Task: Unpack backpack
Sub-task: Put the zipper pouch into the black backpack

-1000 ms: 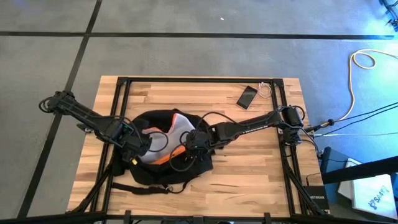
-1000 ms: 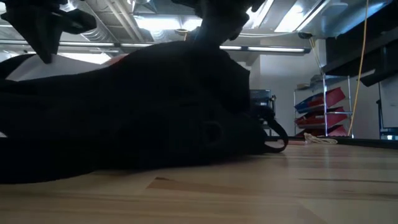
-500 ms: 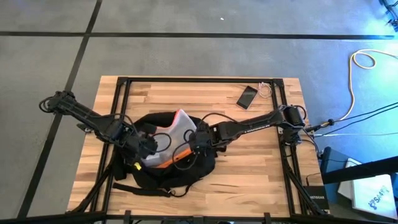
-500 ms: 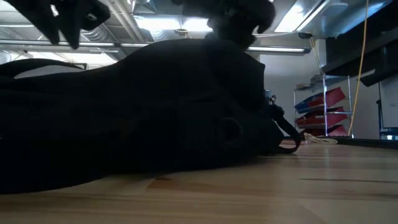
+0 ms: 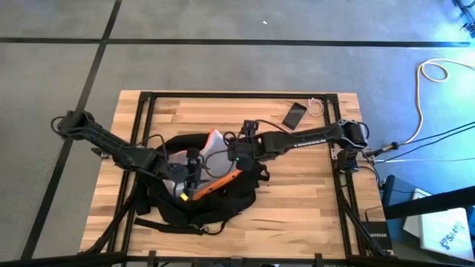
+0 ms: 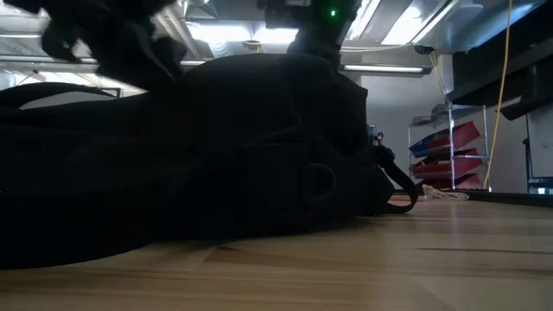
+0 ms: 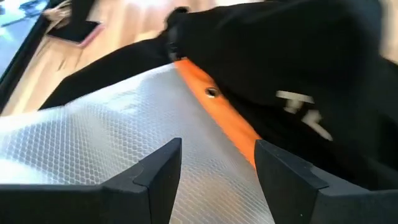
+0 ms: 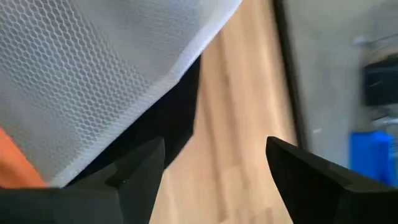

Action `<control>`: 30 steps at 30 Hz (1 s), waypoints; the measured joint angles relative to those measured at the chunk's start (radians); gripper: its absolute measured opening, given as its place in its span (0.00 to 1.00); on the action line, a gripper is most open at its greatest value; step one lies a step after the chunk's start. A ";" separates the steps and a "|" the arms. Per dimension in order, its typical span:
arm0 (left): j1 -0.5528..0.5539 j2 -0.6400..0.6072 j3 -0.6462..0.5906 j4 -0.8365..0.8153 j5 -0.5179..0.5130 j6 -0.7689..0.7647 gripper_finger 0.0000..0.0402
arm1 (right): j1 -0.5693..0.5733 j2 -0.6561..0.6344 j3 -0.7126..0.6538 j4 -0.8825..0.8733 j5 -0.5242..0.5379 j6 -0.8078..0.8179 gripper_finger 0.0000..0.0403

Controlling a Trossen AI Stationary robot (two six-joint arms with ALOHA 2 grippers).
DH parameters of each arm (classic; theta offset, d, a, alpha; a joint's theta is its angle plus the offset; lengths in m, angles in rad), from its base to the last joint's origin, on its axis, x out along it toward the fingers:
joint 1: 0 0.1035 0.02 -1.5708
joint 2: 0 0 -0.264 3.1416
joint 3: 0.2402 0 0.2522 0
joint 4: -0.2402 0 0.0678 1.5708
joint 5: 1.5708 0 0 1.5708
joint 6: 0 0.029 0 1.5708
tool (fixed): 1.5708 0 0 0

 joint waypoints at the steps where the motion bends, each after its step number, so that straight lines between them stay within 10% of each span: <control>1: 0.011 0.008 -0.022 0.055 -0.001 -0.013 0.46 | -0.010 0.003 0.000 -0.003 -0.032 0.015 0.66; 9: 0.081 0.080 -0.068 0.126 0.137 -0.202 0.46 | -0.031 0.034 0.000 -0.030 -0.246 0.043 0.66; 21: 0.126 0.191 -0.068 0.211 0.279 -0.273 0.46 | -0.066 0.155 -0.001 0.003 -0.183 0.065 0.64; 30: 0.124 0.184 -0.068 0.208 0.305 -0.261 0.46 | -0.071 0.155 -0.001 0.060 -0.148 0.041 0.26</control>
